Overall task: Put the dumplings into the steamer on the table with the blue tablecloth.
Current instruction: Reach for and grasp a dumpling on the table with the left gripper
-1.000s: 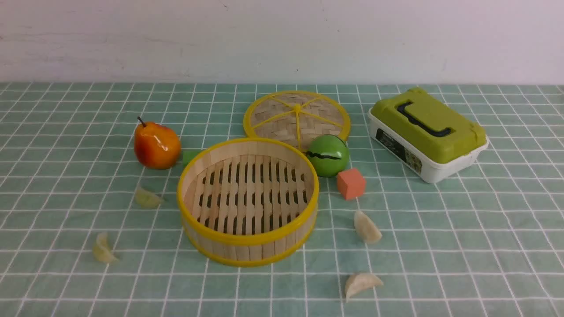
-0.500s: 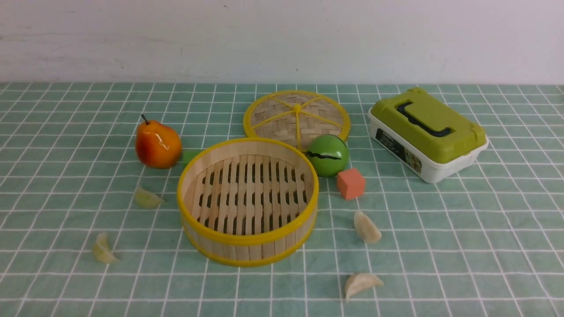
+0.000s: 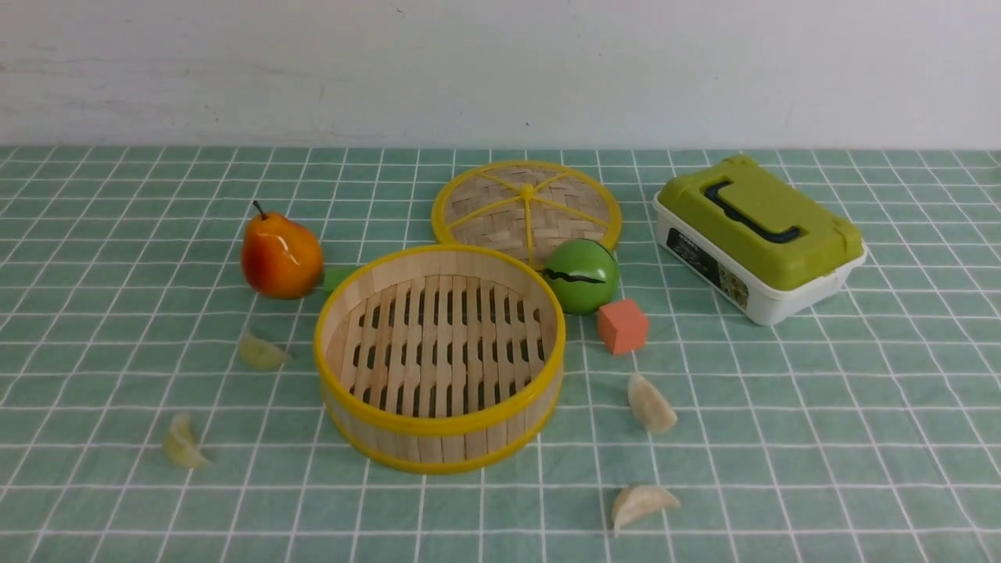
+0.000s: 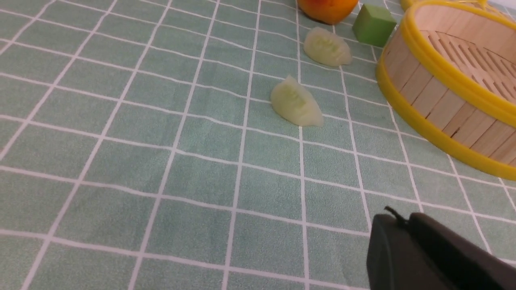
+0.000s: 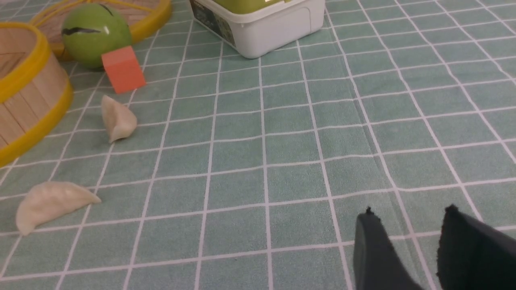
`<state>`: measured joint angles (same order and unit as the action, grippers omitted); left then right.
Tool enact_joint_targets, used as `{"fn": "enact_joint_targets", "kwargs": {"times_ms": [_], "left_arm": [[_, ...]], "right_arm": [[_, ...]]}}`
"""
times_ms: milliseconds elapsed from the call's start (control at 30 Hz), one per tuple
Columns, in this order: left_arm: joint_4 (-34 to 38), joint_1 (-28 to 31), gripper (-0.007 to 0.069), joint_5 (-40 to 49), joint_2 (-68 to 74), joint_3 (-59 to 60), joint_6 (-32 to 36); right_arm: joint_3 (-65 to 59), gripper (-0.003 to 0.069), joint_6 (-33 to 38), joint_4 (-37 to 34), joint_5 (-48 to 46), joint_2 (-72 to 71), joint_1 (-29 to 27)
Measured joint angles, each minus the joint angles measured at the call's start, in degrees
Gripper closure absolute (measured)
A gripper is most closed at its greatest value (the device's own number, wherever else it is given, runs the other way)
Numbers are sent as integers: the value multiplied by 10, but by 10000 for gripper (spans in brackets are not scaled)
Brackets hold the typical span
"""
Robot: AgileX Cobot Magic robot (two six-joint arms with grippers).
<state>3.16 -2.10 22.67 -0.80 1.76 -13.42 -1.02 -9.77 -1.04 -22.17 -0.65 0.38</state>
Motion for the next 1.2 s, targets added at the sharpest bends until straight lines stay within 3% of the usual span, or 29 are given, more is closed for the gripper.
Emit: {"fn": "enact_joint_targets", "kwargs": {"times_ms": [233, 333, 700, 867, 933, 1000, 1167, 1200], "left_arm": [[0, 0, 578, -10, 0, 0, 0], [-2, 0, 575, -44, 0, 0, 0], [-4, 0, 567, -346, 0, 0, 0], [-3, 0, 565, -464, 0, 0, -40], [-1, 0, 565, -534, 0, 0, -86], [1, 0, 565, -547, 0, -13, -115], [2, 0, 563, -438, 13, -147, -97], [2, 0, 563, -432, 16, -162, -94]], "right_arm": [[-1, 419, 0, 2, 17, 0, 0], [-6, 419, 0, 3, 71, 0, 0], [-6, 419, -25, 4, 444, 0, 0], [-6, 419, -112, 5, 565, 0, 0], [-3, 424, -152, 5, 580, 0, 0], [11, 442, -168, 6, 570, 0, 0], [130, 621, -144, 10, 464, 25, 0], [130, 621, -144, 10, 464, 25, 0]]}}
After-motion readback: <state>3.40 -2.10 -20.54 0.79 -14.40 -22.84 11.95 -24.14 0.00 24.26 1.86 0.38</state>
